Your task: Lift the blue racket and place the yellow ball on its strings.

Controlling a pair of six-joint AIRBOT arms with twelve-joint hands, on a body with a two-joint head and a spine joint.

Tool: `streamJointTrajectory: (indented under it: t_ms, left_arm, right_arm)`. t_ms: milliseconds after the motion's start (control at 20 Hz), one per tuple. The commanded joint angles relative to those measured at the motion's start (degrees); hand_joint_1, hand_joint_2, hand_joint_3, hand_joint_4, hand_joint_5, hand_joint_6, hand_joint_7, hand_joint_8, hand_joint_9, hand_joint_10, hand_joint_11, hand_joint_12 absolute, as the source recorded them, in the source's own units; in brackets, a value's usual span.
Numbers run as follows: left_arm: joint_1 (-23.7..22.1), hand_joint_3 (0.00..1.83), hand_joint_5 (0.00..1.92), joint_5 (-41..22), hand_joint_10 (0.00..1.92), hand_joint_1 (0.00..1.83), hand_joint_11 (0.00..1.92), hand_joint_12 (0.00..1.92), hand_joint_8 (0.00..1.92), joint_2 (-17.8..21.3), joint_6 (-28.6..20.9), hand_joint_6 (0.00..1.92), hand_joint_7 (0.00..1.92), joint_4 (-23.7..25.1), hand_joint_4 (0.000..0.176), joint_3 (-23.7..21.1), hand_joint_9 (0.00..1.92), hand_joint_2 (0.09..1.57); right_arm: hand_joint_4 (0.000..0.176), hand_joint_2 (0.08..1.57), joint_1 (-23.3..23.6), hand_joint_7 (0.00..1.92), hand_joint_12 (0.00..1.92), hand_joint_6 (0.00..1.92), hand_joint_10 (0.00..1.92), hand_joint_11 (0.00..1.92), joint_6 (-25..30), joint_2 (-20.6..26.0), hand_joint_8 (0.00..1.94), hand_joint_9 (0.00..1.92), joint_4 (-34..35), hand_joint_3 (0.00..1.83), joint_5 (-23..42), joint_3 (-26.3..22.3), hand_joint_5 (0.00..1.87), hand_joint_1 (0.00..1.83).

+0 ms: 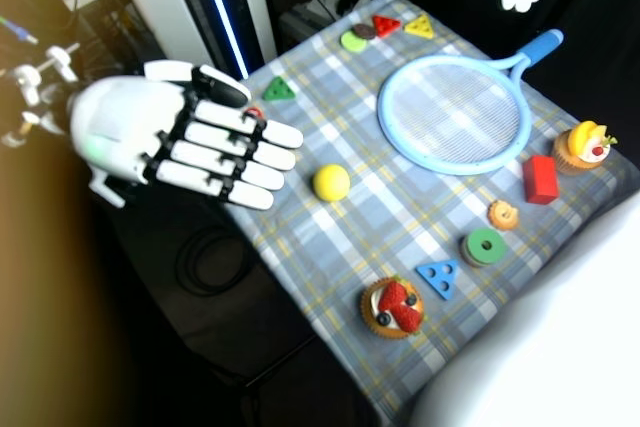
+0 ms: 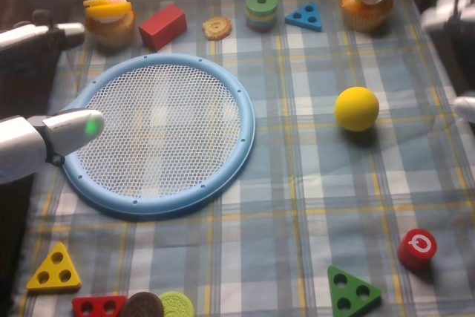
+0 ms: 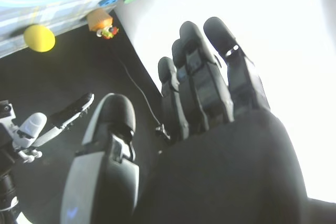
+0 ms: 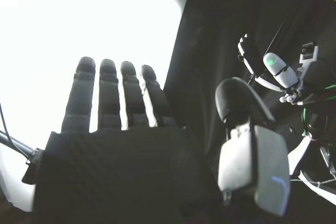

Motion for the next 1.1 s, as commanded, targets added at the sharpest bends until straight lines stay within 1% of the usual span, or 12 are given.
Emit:
streamJointTrajectory:
  t_ms: [0,150,300,400,500,550,600,650,750,900,950,1050]
  left_arm:
    - [-0.8,0.0,0.33,-6.0,0.02,0.46,0.11,1.09,0.0,-0.1,-2.0,0.0,0.46,0.9,0.123,0.6,0.49,1.13]
    - [-0.8,0.0,0.28,-5.2,0.0,0.45,0.02,1.12,0.0,-0.4,-2.8,0.0,0.38,-0.1,0.135,1.6,0.41,1.13]
    - [-0.4,0.0,0.22,-3.8,0.0,0.52,0.0,1.06,0.0,-0.3,-2.8,0.0,0.25,-3.4,0.173,3.3,0.29,1.04]
    - [0.0,0.0,0.08,-0.5,0.0,0.76,0.0,0.68,0.0,-0.3,-2.8,0.0,0.13,-6.4,0.176,5.2,0.16,0.92]
    - [0.4,0.0,0.01,2.3,0.0,0.81,0.0,0.53,0.0,-0.3,-2.8,0.0,0.06,-8.4,0.176,6.6,0.1,0.85]
    - [0.6,0.0,0.0,4.0,0.0,0.83,0.0,0.52,0.0,-0.3,-2.8,0.0,0.05,-9.5,0.176,7.5,0.09,0.83]
    - [0.9,0.0,0.0,5.9,0.0,0.87,0.0,0.55,0.0,-0.3,-2.8,0.0,0.05,-10.7,0.148,8.5,0.08,0.8]
    - [1.1,0.0,0.0,7.0,0.01,0.88,0.0,0.44,0.0,-0.3,-2.8,0.0,0.02,-11.8,0.17,9.3,0.04,0.79]
    - [1.7,0.0,0.0,9.0,0.01,0.86,0.0,0.46,0.01,-0.4,-2.7,0.0,0.05,-14.1,0.173,10.6,0.05,0.79]
    - [1.5,0.0,0.03,11.4,0.02,0.94,0.0,0.53,0.01,-1.3,5.1,0.01,0.09,-18.2,0.165,11.6,0.11,0.77]
    - [1.3,0.0,0.07,11.9,0.01,0.96,0.0,0.53,0.01,-1.6,7.4,0.01,0.11,-19.3,0.153,11.9,0.12,0.78]
    - [1.3,0.0,0.11,13.5,0.01,0.95,0.0,0.57,0.01,-2.5,9.2,0.01,0.16,-21.4,0.169,13.1,0.15,0.79]
  right_arm:
    - [0.0,1.25,0.3,0.6,0.6,0.0,0.01,0.37,0.0,0.1,0.0,0.59,0.9,0.0,7.0,0.2,0.56,0.57]
    - [0.002,1.25,0.1,0.6,0.6,0.0,0.01,0.39,0.0,0.0,0.0,0.6,0.9,0.0,7.0,0.2,0.55,0.59]
    - [0.0,1.25,0.1,0.59,0.6,0.0,0.0,0.38,0.4,0.1,0.0,0.59,0.4,0.0,7.0,0.2,0.55,0.58]
    - [0.002,1.25,0.1,0.6,0.59,0.0,0.0,0.39,0.8,0.2,0.0,0.6,-0.1,0.0,7.0,0.2,0.55,0.57]
    - [0.001,1.26,0.1,0.6,0.59,0.0,0.0,0.39,0.9,0.3,0.0,0.6,-0.3,0.0,7.0,0.2,0.54,0.57]
    - [0.0,1.26,0.1,0.6,0.59,0.0,0.0,0.39,0.9,0.3,0.0,0.6,-0.3,0.0,6.9,0.2,0.54,0.57]
    - [0.0,1.27,0.1,0.6,0.58,0.0,0.0,0.38,0.9,0.3,0.0,0.6,-0.4,0.0,6.6,0.2,0.54,0.55]
    - [0.0,1.27,0.1,0.61,0.58,0.0,0.0,0.39,0.9,0.3,0.0,0.6,-0.4,0.0,6.4,0.2,0.54,0.54]
    - [0.0,1.27,0.1,0.62,0.58,0.0,0.01,0.41,0.9,0.3,0.01,0.63,-0.6,0.0,6.0,0.2,0.54,0.53]
    - [0.0,1.28,0.1,0.61,0.53,0.0,0.0,0.42,1.0,0.2,0.0,0.61,-0.8,0.0,5.6,0.3,0.54,0.54]
    - [0.0,1.28,0.1,0.61,0.52,0.0,0.0,0.43,1.0,0.2,0.0,0.61,-0.9,0.0,5.3,0.3,0.55,0.55]
    - [0.0,1.28,0.1,0.6,0.47,0.0,0.0,0.45,1.0,0.1,0.0,0.61,-1.1,0.0,5.1,0.3,0.55,0.56]
